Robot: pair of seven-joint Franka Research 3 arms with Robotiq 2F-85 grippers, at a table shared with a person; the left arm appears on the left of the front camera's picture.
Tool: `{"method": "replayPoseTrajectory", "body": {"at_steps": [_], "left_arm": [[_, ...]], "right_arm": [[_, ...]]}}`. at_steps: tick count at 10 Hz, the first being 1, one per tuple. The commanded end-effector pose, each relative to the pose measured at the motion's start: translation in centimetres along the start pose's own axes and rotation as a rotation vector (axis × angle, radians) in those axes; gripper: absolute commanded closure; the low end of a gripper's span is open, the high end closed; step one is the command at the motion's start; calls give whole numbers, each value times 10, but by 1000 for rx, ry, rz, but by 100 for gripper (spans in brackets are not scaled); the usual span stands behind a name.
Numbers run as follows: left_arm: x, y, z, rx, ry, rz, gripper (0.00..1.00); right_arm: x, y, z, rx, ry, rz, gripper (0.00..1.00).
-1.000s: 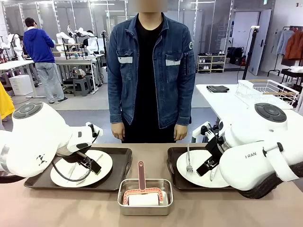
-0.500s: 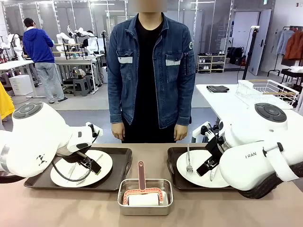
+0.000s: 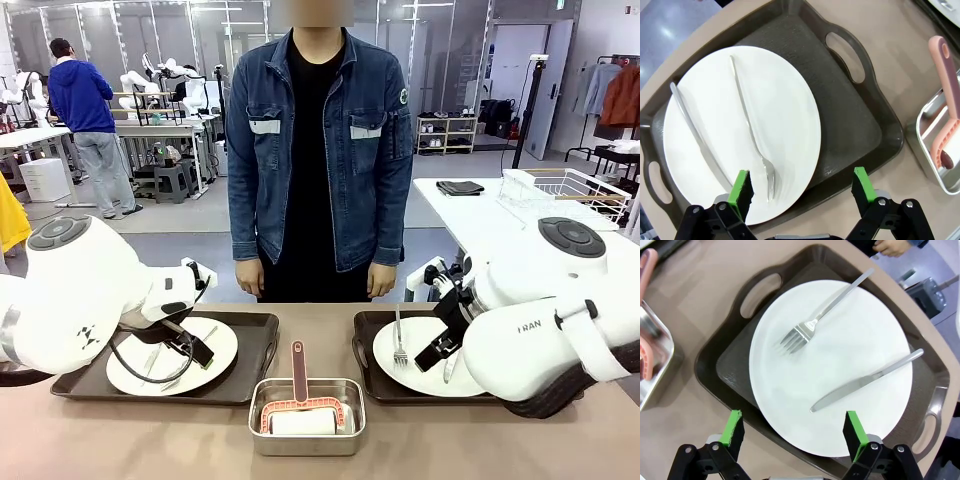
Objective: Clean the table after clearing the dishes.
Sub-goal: When the left (or right) Handle tray is removed, use the left hand (or right hand) to clean the left (or right) side of the table with the Lint Roller.
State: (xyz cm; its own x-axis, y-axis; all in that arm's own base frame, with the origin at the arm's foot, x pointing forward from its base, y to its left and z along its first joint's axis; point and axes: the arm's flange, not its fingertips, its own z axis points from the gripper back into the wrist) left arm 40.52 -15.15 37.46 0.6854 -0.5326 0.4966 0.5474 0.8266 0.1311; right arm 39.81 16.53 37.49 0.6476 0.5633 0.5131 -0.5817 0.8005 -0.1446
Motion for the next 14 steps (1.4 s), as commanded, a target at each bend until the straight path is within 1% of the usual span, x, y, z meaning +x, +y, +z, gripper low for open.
{"method": "replayPoseTrajectory", "body": {"at_steps": [1,3,4,5,6,7,8,9,10,11,12,13,14], "left_arm": [[14,16,20,-64,34,-28,0],[26,40,40,-247,88,-15,0],[28,53,49,-371,74,26,0],[27,71,57,-503,59,79,0],[21,91,65,-697,27,137,0],[12,110,69,-813,11,190,0],[0,129,74,-950,-56,238,0],[-14,150,74,-1021,-103,289,0],[-38,179,78,-1052,-171,329,0],[-64,209,81,-1052,-188,358,0],[-89,237,81,-1076,-244,447,0],[-113,260,82,-1082,-286,498,0],[-136,282,84,-1063,-319,550,0]], "right_arm": [[19,-15,6,112,-7,-13,0],[38,-41,16,262,-3,-76,0],[40,-53,20,353,-17,-131,0],[38,-63,22,480,-27,-179,0],[33,-75,25,623,-45,-237,0],[25,-86,27,732,-52,-291,0],[14,-96,33,849,-75,-352,0],[1,-106,39,952,-104,-406,0],[-23,-121,45,1013,-152,-491,0],[-47,-136,51,1033,-207,-546,0],[-76,-155,62,1038,-298,-613,0],[-104,-172,70,1008,-316,-671,0],[-134,-192,80,945,-304,-735,0]]}}
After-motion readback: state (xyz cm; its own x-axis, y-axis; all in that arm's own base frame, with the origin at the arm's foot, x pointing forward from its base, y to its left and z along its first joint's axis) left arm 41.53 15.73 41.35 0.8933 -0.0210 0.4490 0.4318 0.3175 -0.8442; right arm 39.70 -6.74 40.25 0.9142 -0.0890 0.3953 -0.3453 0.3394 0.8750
